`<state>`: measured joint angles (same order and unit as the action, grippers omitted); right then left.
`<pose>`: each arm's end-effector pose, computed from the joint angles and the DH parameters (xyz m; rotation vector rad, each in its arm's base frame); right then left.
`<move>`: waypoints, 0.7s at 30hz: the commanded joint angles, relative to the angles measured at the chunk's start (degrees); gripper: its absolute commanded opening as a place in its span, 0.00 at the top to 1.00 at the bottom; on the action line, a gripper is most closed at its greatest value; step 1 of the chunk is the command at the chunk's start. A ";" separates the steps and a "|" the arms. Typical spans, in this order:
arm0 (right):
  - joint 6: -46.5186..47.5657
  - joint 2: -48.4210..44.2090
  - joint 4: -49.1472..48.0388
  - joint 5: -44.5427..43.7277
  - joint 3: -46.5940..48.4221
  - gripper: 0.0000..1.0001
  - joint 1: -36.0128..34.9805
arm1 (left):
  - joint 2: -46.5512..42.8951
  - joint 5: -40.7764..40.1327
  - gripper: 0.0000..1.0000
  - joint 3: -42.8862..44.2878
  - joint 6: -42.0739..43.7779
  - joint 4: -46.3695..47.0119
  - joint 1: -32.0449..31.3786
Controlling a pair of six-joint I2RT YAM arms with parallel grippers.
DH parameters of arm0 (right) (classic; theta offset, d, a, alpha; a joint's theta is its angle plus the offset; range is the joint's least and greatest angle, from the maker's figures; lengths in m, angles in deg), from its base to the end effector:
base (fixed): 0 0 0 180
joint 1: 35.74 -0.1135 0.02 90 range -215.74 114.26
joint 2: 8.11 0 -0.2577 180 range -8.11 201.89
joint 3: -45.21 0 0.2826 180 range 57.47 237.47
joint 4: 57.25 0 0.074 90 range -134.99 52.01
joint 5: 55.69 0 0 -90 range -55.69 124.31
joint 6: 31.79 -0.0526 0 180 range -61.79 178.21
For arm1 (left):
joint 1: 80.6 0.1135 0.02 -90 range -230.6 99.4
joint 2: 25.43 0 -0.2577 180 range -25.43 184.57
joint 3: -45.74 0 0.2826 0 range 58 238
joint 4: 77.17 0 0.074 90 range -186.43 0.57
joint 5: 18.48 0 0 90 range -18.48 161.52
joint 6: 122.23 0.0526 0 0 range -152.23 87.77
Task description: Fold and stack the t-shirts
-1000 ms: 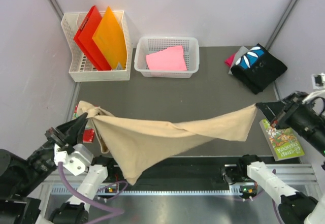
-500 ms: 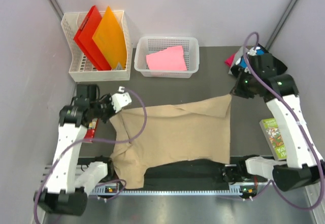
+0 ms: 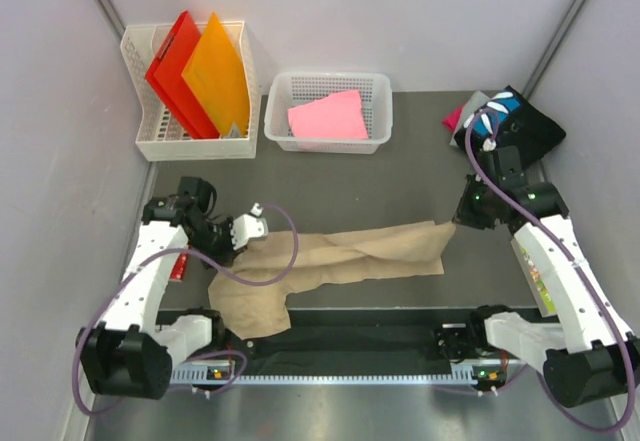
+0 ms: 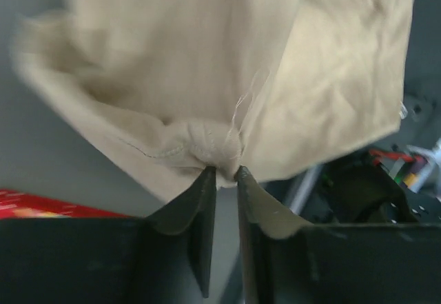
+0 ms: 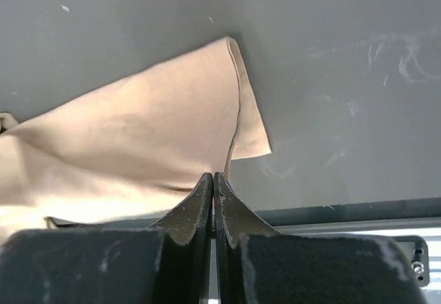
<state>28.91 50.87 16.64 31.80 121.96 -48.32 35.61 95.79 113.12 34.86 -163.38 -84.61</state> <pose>0.2219 0.0472 0.3155 0.3898 2.5351 0.2267 0.1955 -0.0354 0.2501 1.6399 2.2047 -0.3761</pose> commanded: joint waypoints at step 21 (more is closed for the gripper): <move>0.30 13.36 -12.76 0.39 0.38 1.00 0.19 | 26.66 -1.51 0.01 14.76 -16.81 7.95 -1.78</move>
<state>28.65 67.37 6.28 32.20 122.95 -48.32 57.86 88.31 126.32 23.17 -156.38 -84.85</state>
